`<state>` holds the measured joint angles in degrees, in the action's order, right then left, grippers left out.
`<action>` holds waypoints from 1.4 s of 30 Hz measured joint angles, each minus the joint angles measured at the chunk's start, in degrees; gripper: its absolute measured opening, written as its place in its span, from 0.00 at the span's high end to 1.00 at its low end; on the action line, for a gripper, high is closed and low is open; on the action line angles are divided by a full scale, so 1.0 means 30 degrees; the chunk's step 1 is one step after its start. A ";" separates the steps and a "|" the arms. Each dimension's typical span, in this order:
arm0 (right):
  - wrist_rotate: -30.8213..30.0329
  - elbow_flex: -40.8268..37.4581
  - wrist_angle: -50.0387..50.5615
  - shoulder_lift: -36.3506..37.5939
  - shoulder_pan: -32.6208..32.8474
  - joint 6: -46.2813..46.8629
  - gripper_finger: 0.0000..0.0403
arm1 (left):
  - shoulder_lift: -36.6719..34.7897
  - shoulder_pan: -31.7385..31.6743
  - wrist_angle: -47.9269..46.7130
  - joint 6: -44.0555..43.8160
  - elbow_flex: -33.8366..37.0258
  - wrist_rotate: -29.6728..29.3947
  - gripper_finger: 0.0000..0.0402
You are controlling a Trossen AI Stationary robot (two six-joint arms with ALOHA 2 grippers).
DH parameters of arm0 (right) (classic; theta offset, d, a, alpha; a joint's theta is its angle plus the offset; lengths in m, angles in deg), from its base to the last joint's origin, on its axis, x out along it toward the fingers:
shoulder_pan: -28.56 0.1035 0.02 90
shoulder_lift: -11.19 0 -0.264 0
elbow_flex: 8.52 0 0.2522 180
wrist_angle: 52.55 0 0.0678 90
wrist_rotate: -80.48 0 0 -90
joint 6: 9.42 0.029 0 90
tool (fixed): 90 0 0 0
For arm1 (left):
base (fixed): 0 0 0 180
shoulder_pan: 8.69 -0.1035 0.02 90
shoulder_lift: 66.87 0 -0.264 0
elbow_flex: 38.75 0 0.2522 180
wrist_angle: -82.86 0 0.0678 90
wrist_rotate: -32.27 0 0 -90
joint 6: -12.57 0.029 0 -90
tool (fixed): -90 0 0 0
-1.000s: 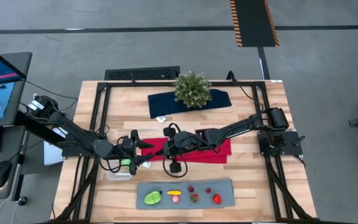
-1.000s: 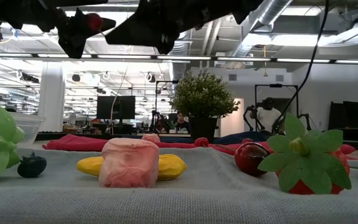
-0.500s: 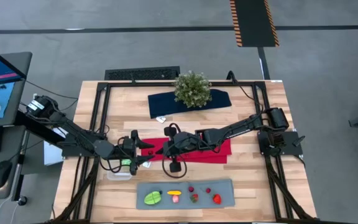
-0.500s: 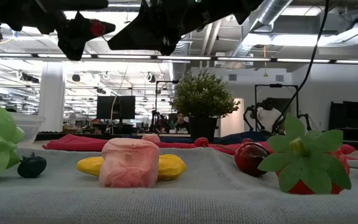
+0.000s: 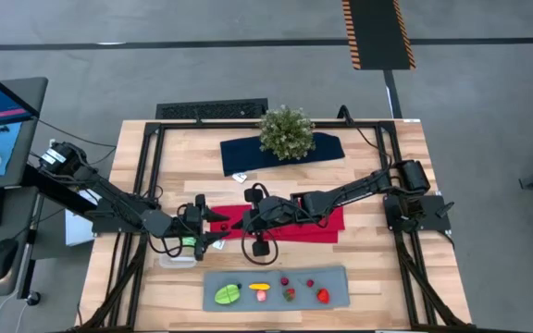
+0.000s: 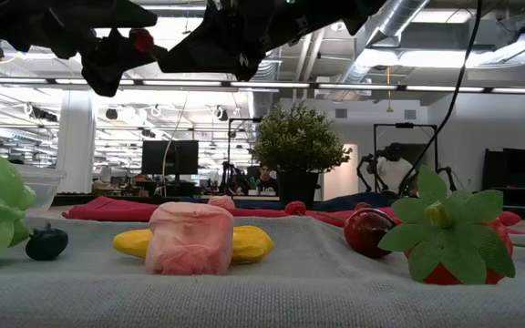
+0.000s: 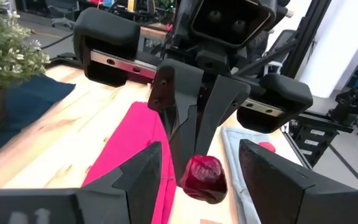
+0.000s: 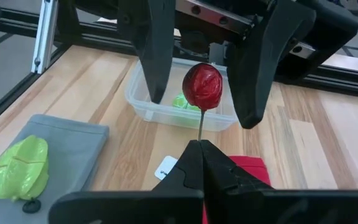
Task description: Pick and placing Produce into tupperware
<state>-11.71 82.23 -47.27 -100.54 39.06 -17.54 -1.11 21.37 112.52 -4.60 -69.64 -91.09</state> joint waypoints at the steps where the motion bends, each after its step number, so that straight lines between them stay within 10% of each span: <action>1: -0.0017 0.0000 0.0035 0.0000 -0.0004 0.0000 0.98 | 0.0000 0.0000 0.0014 0.0000 0.0000 0.0007 0.49; 33: -0.1158 -0.0029 0.0798 0.0554 0.0266 -0.0307 0.97 | -0.0073 0.0007 -0.0439 0.0091 0.0000 -0.0047 0.83; 42: -0.1196 -0.0022 0.0973 0.0539 0.0731 -0.0238 0.83 | -0.0186 0.0007 -0.0496 0.0248 0.0000 -0.0193 0.83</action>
<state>-15.30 82.17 -44.35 -98.92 41.25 -18.25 -1.67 21.40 111.03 -3.86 -69.64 -91.67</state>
